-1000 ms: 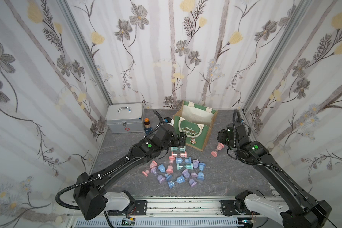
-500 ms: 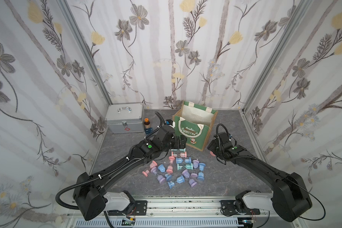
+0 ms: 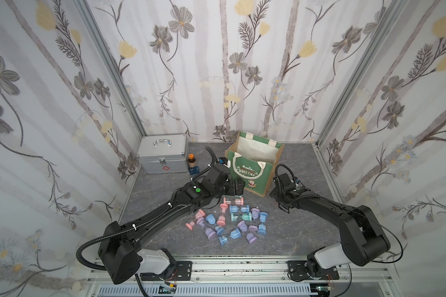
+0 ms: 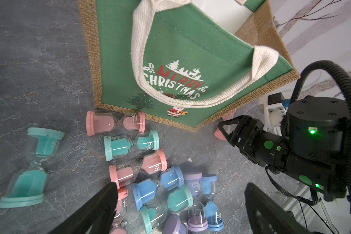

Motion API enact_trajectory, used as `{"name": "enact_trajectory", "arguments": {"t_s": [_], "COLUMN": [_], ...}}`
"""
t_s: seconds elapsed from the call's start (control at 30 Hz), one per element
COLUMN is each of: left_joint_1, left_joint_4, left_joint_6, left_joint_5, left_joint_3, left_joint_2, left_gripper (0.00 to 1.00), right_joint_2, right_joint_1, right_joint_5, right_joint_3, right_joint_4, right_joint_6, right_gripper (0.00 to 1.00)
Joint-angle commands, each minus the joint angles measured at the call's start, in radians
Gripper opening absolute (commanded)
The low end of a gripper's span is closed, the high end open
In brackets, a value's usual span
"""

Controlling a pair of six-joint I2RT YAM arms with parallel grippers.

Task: Put the hourglass into the canvas bag
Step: Pick up the hourglass from the center of the board.

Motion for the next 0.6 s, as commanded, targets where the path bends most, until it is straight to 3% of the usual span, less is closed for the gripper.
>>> {"name": "enact_trajectory", "arguments": {"t_s": [0.0,0.57], "left_joint_1": [0.001,0.001], "left_joint_4": [0.005,-0.003], "left_joint_6": [0.007,0.02], "left_joint_5": [-0.006,-0.027], "left_joint_3": [-0.001,-0.007], "left_joint_2": [0.002,0.002], "left_gripper": [1.0,1.0], "right_joint_2": [0.034,0.136], "right_joint_1": [0.0,0.001], "right_joint_5": [0.014,0.059], "right_joint_3": [0.003,0.006], "right_joint_4": [0.051,0.012], "right_joint_6": [-0.008,-0.083], "right_gripper": [0.63,0.52]}}
